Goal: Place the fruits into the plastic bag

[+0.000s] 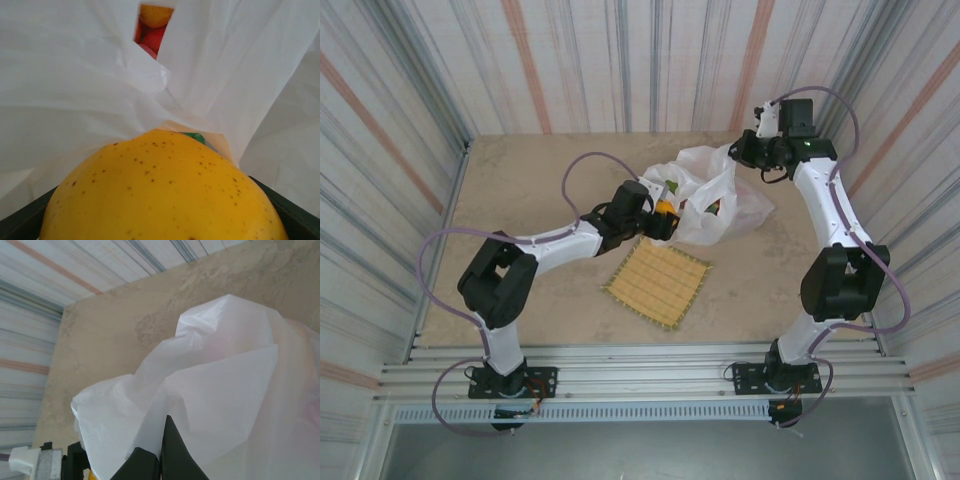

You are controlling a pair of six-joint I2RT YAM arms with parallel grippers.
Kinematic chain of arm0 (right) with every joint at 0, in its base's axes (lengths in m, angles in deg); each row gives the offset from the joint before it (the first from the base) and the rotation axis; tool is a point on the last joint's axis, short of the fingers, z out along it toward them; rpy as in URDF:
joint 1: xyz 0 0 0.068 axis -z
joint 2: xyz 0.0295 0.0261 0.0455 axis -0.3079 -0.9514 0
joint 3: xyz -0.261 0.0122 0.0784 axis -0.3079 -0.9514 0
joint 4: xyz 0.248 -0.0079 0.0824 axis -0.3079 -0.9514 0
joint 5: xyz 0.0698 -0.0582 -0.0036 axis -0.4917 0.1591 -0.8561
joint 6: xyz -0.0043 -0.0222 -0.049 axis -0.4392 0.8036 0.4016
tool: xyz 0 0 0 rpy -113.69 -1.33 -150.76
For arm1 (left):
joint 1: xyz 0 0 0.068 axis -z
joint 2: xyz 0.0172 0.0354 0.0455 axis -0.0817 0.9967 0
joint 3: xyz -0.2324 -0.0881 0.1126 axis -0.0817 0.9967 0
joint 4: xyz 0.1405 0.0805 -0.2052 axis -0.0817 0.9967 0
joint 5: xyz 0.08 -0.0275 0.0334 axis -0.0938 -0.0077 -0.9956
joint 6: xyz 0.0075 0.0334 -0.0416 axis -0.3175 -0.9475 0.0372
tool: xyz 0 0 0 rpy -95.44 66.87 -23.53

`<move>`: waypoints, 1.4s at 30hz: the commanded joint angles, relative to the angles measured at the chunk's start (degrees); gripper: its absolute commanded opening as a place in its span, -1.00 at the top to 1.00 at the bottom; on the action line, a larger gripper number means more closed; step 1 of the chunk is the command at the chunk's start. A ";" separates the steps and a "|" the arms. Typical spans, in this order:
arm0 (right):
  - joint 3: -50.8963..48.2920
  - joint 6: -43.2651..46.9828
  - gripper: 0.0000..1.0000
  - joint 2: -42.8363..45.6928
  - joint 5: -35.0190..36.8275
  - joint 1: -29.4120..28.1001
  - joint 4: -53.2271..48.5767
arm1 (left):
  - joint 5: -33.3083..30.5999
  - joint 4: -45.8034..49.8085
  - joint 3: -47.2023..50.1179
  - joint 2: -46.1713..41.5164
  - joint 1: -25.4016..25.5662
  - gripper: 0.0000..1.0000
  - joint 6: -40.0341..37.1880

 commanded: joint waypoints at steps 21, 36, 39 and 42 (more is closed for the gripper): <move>-3.64 -2.50 1.00 4.40 -2.56 -2.93 1.19 | 2.06 0.57 -28.11 19.88 2.10 -0.54 -5.12; -4.20 -6.48 1.00 4.62 -1.78 -1.07 4.85 | -9.81 2.85 -45.58 33.62 1.49 -0.52 -1.70; -4.27 -6.34 1.00 4.12 -1.94 -0.98 5.01 | -13.23 2.47 -44.67 33.07 0.45 -0.55 0.46; -4.64 -6.49 1.00 3.69 -2.27 -0.98 5.25 | -13.59 2.15 -45.13 33.34 -0.77 -0.55 2.57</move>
